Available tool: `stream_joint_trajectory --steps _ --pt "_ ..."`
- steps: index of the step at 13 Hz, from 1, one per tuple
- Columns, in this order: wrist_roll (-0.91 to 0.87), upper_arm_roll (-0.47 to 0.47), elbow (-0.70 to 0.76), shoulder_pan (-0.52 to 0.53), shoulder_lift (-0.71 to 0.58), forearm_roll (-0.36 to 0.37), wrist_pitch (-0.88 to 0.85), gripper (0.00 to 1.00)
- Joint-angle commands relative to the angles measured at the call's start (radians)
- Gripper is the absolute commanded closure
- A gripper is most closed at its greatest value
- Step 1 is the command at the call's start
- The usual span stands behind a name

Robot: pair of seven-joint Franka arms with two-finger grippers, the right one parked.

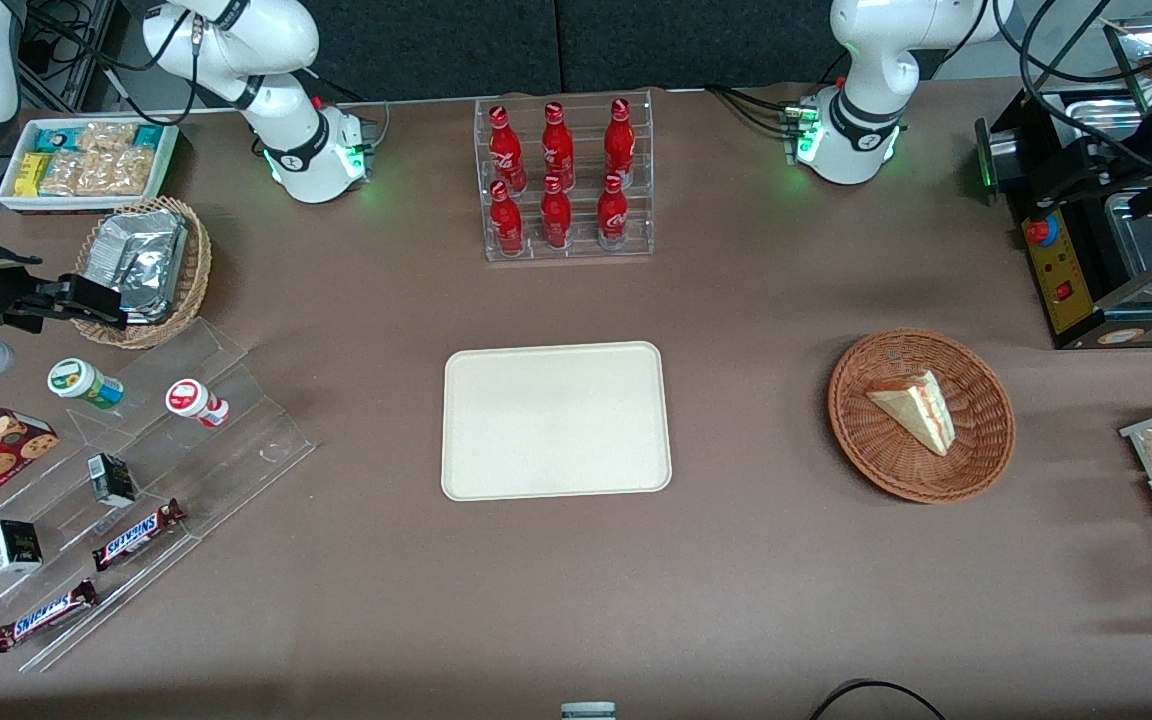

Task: Place sandwich from basket to tray
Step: 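Move the left gripper over the wicker basket holding the sandwich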

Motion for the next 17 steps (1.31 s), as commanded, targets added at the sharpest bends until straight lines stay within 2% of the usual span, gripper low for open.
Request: stream_joint_trajectory --steps 1,4,7,9,11,13,15,17 --pt "0.026 0.015 0.016 -0.008 -0.006 0.011 -0.024 0.00" --pt "0.016 0.017 0.005 -0.007 0.012 0.013 -0.014 0.00" --pt "-0.083 0.017 -0.016 -0.005 0.080 0.069 0.041 0.00" --pt "-0.163 0.017 -0.136 -0.005 0.071 0.073 0.167 0.00" --pt "-0.330 0.017 -0.263 -0.005 0.070 0.079 0.297 0.00" --pt "-0.393 0.017 -0.367 0.001 0.069 0.088 0.420 0.00" --pt "-0.534 0.017 -0.520 0.006 0.063 0.091 0.619 0.00" --pt "-0.596 0.017 -0.675 0.050 0.029 0.091 0.793 0.00"
